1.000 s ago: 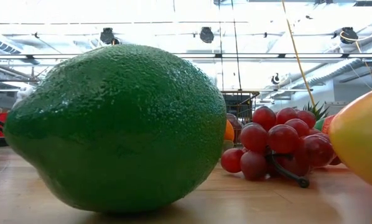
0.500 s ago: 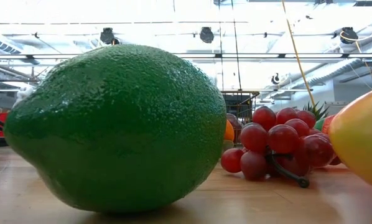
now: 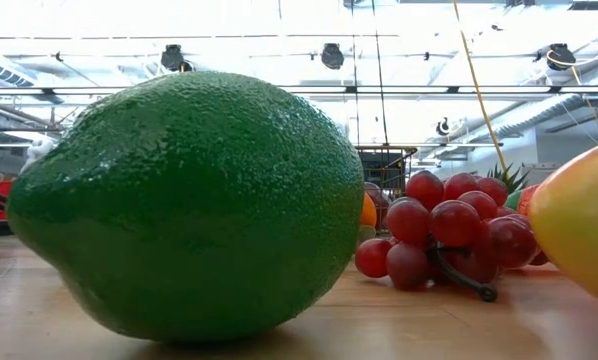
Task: Build produce basket
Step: Put the green pear into the brown wire basket
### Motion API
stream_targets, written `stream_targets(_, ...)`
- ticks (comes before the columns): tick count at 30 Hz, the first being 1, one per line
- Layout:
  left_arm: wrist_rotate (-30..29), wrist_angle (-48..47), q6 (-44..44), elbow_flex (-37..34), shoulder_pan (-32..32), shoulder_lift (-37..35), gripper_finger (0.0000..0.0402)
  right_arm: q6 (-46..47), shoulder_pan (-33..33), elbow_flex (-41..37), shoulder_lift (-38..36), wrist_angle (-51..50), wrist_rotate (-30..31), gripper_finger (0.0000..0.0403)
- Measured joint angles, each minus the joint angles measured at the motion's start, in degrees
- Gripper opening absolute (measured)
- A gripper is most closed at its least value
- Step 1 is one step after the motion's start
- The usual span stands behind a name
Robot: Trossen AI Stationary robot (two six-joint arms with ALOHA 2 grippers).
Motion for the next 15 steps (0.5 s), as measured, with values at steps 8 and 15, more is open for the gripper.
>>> stream_targets(8, -1.92, -0.17, 1.37, 0.0, 0.0, -0.02, 0.0052, -0.09, 0.0, 0.0, 0.87, 0.81, 0.01, 0.0395)
stream_targets(15, -2.46, -0.24, 3.97, 0.04, 0.01, -0.09, 0.0008, -0.21, 0.0, 0.0, 1.17, 0.84, 0.01, 0.0395)
